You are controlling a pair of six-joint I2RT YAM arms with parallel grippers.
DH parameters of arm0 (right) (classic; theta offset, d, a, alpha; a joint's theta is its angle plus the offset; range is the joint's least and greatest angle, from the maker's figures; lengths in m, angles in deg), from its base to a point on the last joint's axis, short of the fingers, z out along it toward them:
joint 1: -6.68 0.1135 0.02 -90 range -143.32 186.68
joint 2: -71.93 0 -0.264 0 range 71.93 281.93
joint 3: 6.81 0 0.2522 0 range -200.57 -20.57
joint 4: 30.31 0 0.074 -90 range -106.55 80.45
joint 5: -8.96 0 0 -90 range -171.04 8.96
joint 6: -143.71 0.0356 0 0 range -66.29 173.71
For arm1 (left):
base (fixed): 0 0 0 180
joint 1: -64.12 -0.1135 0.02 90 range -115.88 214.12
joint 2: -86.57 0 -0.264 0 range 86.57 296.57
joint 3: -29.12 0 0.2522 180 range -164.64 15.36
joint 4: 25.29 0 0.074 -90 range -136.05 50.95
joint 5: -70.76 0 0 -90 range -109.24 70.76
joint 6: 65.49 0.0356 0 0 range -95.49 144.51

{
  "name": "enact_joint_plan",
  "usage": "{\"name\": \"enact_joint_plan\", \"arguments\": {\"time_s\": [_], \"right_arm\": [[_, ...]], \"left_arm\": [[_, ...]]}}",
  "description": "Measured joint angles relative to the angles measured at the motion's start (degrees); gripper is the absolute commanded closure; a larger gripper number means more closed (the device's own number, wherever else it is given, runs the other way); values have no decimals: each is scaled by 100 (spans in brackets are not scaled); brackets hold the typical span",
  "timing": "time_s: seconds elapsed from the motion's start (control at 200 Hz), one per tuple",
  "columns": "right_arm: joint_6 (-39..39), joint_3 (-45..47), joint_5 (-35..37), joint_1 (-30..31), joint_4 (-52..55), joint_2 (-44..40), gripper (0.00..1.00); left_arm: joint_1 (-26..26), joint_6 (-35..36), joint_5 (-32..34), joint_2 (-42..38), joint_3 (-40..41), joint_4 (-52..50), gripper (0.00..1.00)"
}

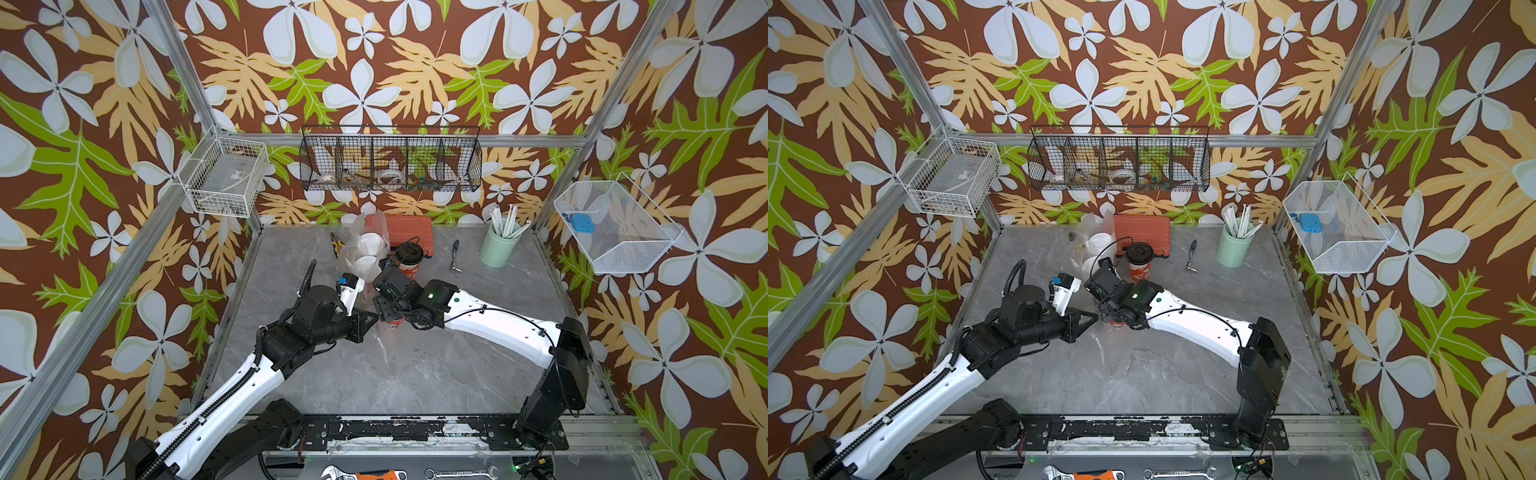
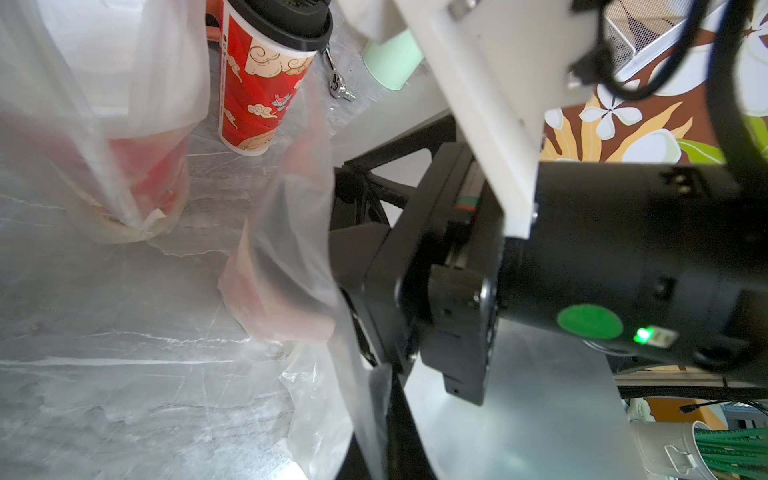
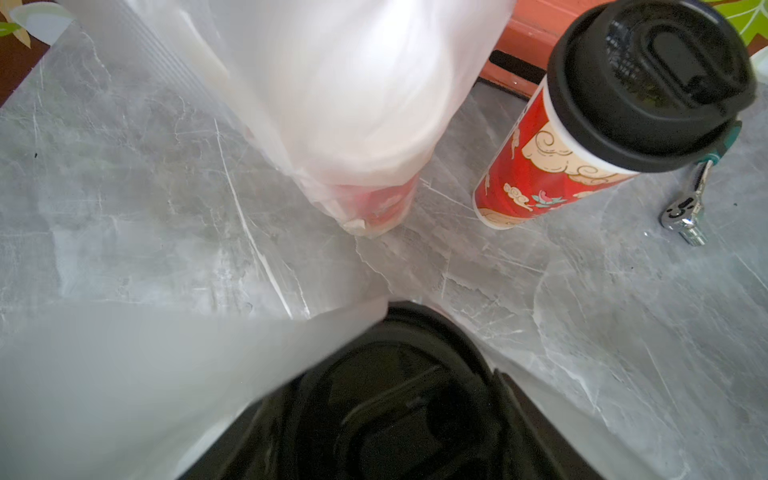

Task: Pack milk tea into plastic carrier bags
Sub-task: Place the milk tea cup in the plastic carrier bag, then pick up the milk tea cup at the center of the board.

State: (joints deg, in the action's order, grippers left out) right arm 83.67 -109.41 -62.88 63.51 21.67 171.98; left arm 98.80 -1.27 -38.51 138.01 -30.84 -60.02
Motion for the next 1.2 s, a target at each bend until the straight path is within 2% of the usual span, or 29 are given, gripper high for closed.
{"name": "enact_joint_plan", "arguments": {"time_s": [0.345, 0.841, 1.201], "right_arm": [[2, -59, 9, -4, 142, -52, 18], [-15, -664, -79, -35, 295, -616, 19], [-505, -887, -175, -1276, 264, -616, 20]], "left_arm": [[0, 2, -9, -13, -4, -13, 100], [0, 17, 79, -68, -26, -70, 100], [0, 0, 76, -85, -26, -114, 100]]}}
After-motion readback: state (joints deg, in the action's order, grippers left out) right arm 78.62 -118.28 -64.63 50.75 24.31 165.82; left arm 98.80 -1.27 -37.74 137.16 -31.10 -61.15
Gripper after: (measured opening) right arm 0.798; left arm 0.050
